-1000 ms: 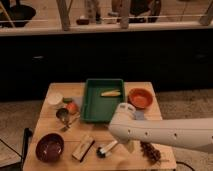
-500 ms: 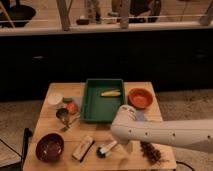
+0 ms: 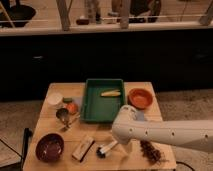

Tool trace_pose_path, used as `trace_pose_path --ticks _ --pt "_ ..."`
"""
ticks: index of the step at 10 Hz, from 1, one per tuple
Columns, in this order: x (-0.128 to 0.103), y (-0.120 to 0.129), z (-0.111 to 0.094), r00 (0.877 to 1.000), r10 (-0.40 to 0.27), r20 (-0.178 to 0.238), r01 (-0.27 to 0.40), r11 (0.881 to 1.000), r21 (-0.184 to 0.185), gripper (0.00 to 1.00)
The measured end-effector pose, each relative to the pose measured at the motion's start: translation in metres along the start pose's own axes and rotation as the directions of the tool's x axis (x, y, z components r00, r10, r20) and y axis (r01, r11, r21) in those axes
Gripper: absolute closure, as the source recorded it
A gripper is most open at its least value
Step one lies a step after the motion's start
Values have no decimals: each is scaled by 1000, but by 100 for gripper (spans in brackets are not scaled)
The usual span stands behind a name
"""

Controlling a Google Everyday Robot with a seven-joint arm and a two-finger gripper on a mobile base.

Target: Wipe purple bowl with brush

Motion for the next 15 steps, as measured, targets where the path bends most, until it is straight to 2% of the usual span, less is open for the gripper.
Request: trace_pose_path --ticks 6,15 --pt "3 -1 15 999 22 31 -22 1000 -9 20" --pt "9 1 28 997 50 63 -49 999 -17 20"
